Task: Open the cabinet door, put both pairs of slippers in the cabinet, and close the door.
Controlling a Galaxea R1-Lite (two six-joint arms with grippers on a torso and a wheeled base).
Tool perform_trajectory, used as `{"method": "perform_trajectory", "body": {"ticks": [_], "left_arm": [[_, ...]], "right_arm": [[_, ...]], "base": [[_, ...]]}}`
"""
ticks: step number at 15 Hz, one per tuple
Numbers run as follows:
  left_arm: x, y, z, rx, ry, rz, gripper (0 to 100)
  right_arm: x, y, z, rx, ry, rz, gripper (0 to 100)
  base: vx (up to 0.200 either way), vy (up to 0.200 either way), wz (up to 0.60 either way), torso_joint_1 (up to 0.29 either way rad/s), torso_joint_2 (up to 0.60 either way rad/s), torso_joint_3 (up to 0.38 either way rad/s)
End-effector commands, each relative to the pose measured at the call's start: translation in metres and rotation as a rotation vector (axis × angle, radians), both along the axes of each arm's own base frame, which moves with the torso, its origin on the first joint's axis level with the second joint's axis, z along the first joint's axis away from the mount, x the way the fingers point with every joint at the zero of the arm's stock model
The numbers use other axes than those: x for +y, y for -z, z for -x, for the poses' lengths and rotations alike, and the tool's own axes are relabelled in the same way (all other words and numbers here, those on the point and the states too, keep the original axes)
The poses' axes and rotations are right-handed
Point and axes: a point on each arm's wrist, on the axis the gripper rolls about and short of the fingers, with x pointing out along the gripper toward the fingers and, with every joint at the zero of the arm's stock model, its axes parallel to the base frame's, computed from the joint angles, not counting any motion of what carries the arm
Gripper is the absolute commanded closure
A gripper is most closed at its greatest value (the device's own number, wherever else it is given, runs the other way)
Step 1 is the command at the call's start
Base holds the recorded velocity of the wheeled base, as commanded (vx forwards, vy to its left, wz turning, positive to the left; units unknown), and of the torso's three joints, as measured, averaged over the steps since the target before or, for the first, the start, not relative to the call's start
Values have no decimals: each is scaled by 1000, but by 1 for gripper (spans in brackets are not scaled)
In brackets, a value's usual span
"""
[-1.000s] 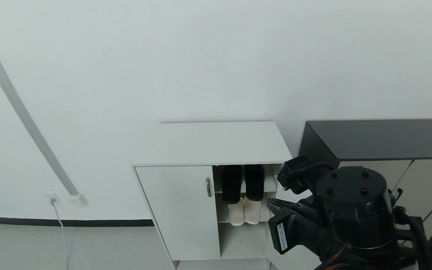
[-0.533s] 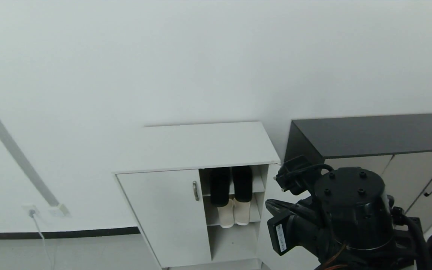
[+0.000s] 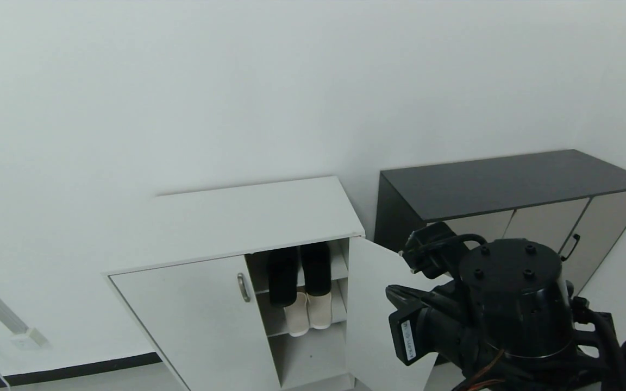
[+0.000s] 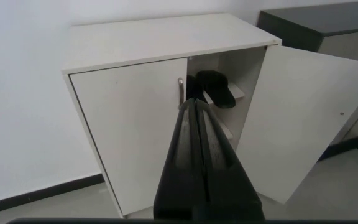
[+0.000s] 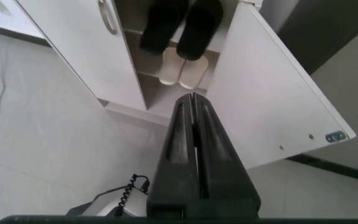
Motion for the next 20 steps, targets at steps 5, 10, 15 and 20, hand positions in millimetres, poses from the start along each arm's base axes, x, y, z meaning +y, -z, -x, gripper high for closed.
{"method": "perform_trajectory", "body": {"ticks": [5,10,15,20], "left_arm": [[0,0,0,1,0,2,100],[0,0,0,1,0,2,100],[0,0,0,1,0,2,100],[0,0,0,1,0,2,100]], "right_arm": [[-1,0,-1,-4,4,-4,100],[-1,2,-10,-16,37,-20,100],[-28,-27,-86,-74,299,-70,100],[-55,-34,-162,-32,454,-49,100]], "base": [[-80,0,0,4,2,0],[-200,0,0,-3,4,0],[0,0,0,0,0,0],[0,0,0,0,0,0]]}}
